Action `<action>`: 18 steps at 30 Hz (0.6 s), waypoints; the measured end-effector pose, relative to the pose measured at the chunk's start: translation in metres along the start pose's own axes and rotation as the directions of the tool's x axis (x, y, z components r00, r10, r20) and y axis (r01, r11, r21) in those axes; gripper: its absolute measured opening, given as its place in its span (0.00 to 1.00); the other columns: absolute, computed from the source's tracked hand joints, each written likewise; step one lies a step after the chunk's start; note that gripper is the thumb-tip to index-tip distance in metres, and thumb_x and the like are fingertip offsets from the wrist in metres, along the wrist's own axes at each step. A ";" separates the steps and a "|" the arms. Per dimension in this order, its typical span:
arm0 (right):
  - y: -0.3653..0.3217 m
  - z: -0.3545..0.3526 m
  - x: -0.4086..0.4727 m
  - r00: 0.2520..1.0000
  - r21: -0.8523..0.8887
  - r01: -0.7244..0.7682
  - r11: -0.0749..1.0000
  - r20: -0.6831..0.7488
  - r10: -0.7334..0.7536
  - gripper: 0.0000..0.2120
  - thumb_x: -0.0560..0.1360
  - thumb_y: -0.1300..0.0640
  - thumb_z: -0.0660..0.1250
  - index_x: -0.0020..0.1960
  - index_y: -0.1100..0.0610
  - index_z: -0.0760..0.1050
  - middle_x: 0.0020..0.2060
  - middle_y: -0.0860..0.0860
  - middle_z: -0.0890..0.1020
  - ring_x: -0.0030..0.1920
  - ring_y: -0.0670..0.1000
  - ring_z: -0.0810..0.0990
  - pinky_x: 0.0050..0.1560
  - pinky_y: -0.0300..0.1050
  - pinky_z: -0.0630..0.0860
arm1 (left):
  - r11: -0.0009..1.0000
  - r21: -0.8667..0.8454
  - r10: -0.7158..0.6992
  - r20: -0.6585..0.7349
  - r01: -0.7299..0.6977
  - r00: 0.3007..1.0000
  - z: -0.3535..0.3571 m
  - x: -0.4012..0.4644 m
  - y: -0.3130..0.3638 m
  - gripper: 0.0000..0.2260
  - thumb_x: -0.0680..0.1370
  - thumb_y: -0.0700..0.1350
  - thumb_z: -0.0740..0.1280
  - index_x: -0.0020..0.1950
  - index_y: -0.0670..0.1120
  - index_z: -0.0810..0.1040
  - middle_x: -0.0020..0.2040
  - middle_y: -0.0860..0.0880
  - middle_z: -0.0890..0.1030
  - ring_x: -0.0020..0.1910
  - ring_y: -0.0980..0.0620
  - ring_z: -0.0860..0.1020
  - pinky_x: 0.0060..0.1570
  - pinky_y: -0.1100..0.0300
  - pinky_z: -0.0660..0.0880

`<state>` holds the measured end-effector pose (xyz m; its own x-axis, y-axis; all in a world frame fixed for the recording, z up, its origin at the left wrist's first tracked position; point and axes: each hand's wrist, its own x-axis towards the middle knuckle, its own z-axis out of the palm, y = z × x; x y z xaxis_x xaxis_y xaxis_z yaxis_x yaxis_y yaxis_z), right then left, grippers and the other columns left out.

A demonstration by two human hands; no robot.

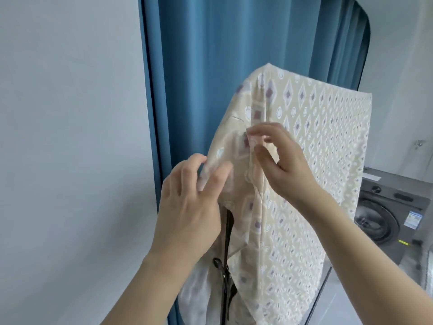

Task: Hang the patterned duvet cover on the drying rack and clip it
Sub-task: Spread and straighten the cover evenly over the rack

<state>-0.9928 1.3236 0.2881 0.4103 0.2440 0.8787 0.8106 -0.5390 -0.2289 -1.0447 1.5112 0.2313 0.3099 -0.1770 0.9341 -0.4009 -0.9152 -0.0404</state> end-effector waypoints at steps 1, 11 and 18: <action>0.005 0.003 0.016 0.997 -0.056 0.057 0.997 -0.043 -0.060 0.14 0.77 0.67 0.62 0.62 0.61 0.74 0.59 0.52 0.77 0.62 0.50 0.74 0.64 0.50 0.69 | 0.999 0.008 -0.044 -0.008 0.044 0.999 -0.001 0.003 -0.001 0.24 0.71 0.32 0.65 0.66 0.46 0.71 0.62 0.40 0.68 0.58 0.38 0.70 0.59 0.44 0.71; 0.048 0.014 0.115 0.984 -0.227 -0.009 0.974 -0.173 -0.031 0.18 0.81 0.47 0.55 0.66 0.54 0.71 0.64 0.49 0.72 0.68 0.51 0.67 0.70 0.51 0.59 | 0.934 0.146 -0.339 0.084 0.325 0.937 0.002 0.029 0.011 0.29 0.70 0.69 0.64 0.49 0.44 0.75 0.51 0.45 0.72 0.48 0.43 0.70 0.42 0.50 0.69; 0.044 0.016 0.142 0.992 -0.147 0.028 0.989 -0.114 -0.045 0.12 0.80 0.59 0.57 0.44 0.60 0.78 0.41 0.47 0.77 0.50 0.50 0.71 0.60 0.49 0.67 | 0.947 0.034 -0.322 0.087 0.321 0.943 0.030 0.061 0.006 0.09 0.75 0.47 0.61 0.40 0.43 0.75 0.47 0.46 0.71 0.43 0.43 0.69 0.38 0.51 0.69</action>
<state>-0.8920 1.3477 0.3963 0.3235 0.1744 0.9300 0.7515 -0.6446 -0.1406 -1.0021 1.4836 0.2772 0.4961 0.0969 0.8628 -0.2507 -0.9354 0.2492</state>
